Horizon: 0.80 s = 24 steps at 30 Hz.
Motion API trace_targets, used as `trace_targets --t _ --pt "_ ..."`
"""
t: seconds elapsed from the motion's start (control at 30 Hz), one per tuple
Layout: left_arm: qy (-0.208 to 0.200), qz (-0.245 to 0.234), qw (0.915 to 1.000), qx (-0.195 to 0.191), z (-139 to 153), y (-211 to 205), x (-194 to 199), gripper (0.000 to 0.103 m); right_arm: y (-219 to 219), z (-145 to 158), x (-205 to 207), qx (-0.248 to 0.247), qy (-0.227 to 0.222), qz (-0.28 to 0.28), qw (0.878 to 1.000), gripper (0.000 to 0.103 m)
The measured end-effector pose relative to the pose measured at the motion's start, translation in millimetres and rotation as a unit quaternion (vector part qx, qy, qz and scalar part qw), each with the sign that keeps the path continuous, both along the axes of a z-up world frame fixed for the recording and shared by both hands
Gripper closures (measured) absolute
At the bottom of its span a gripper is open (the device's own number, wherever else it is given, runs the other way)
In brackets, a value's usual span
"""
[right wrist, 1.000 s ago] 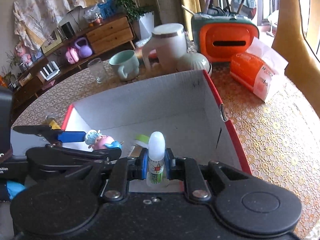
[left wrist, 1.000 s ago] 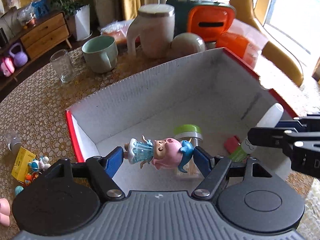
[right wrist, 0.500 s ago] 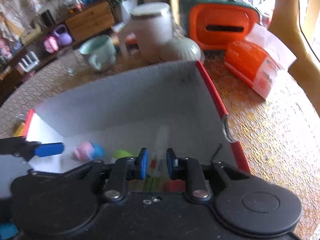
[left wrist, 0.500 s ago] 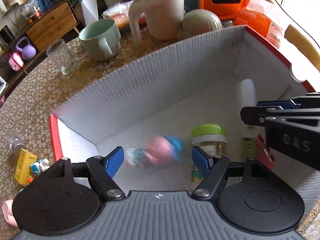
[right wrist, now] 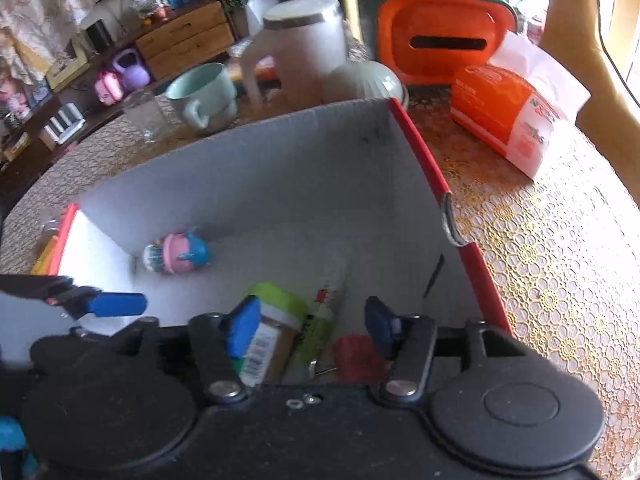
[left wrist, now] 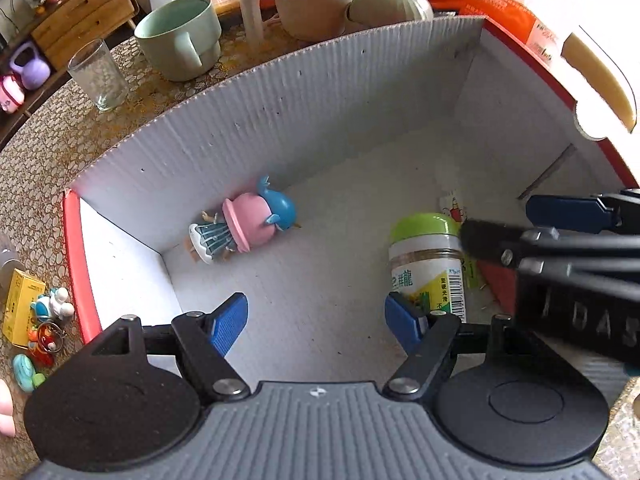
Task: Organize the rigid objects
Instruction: 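Open both tools to release the glue stick and figurine in the box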
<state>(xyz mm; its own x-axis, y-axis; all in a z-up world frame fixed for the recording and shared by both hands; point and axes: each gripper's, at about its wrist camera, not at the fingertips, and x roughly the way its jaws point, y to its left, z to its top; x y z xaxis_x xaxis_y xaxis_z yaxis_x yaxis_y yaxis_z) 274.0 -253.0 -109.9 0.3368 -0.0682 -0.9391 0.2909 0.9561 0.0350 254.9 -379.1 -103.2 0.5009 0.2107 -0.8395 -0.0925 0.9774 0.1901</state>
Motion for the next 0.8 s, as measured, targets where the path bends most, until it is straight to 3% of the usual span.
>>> trace_targets --t 0.17,0.23,0.4,0.57,0.63,0.8 --pt "-0.005 -0.01 0.9999 -0.008 9.2 -0.2 -11.0 0.027 2.0 15.8 -10.2 0.006 -0.019 0.0 1.0 0.032" --pt "-0.007 -0.013 0.9998 -0.014 13.5 0.5 -16.2 0.021 2.1 23.1 -15.4 0.006 -0.029 0.001 1.0 0.03" --pt "-0.015 -0.007 0.9996 -0.022 22.3 6.1 -21.8 0.019 -0.7 36.8 -28.0 0.013 -0.041 -0.003 0.999 0.027" --pt "-0.011 0.002 0.9968 -0.08 31.5 20.8 -25.7 0.011 -4.1 51.1 -43.8 0.03 -0.058 -0.009 0.998 0.022" --pt "-0.016 0.003 0.9941 -0.107 38.9 26.0 -29.7 0.002 -6.2 58.2 -50.2 0.039 -0.065 -0.013 0.997 0.021" --pt "-0.05 0.008 0.9894 -0.136 57.7 40.0 -45.9 0.001 -6.9 77.7 -69.5 0.056 -0.088 -0.016 0.994 0.017"
